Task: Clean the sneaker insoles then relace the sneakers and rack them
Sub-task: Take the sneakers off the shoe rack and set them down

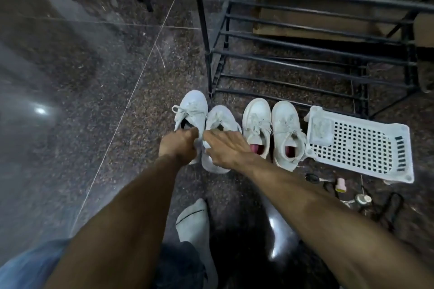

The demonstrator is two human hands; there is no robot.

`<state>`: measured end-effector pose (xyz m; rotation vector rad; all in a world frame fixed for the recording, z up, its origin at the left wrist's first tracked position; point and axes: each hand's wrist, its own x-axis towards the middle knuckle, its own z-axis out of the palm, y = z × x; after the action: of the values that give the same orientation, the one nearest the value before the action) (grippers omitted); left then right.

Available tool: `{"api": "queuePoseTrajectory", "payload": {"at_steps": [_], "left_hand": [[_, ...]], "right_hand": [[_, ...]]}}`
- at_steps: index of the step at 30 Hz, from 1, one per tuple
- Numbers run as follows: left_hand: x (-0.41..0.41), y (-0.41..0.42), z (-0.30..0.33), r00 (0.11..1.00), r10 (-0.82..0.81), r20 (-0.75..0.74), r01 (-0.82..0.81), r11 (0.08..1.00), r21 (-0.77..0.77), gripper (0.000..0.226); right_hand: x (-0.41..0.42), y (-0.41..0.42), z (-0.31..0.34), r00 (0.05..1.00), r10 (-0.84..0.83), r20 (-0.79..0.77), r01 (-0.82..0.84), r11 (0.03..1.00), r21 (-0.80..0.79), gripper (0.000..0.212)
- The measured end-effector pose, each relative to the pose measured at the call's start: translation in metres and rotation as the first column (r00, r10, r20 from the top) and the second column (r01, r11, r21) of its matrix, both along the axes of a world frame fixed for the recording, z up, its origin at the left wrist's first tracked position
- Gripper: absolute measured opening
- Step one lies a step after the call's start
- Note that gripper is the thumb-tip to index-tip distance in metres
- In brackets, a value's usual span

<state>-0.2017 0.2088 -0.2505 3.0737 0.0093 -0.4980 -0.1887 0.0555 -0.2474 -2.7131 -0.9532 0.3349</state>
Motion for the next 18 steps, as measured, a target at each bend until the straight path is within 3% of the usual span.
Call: {"api": "queuePoseTrajectory", "payload": {"at_steps": [5, 8, 16, 18], "left_hand": [[0.016, -0.005, -0.024, 0.995, 0.043, -0.084, -0.043, 0.999, 0.008, 0.024], [0.013, -0.011, -0.038, 0.990, 0.049, -0.135, -0.049, 0.999, 0.009, 0.025], [0.013, -0.014, -0.046, 0.951, 0.084, -0.299, -0.073, 0.996, 0.047, 0.037], [0.012, -0.016, -0.044, 0.942, 0.103, -0.318, -0.092, 0.995, 0.049, 0.038]], "right_hand": [[0.009, 0.006, -0.033, 0.991, -0.127, 0.030, 0.128, 0.991, -0.040, 0.027], [0.016, 0.006, -0.048, 0.986, -0.155, -0.055, 0.150, 0.985, -0.080, 0.029], [0.019, 0.001, -0.073, 0.964, -0.091, -0.250, 0.063, 0.991, -0.120, 0.030], [0.016, -0.010, -0.070, 0.963, -0.067, -0.263, 0.052, 0.997, -0.065, 0.027]]}}
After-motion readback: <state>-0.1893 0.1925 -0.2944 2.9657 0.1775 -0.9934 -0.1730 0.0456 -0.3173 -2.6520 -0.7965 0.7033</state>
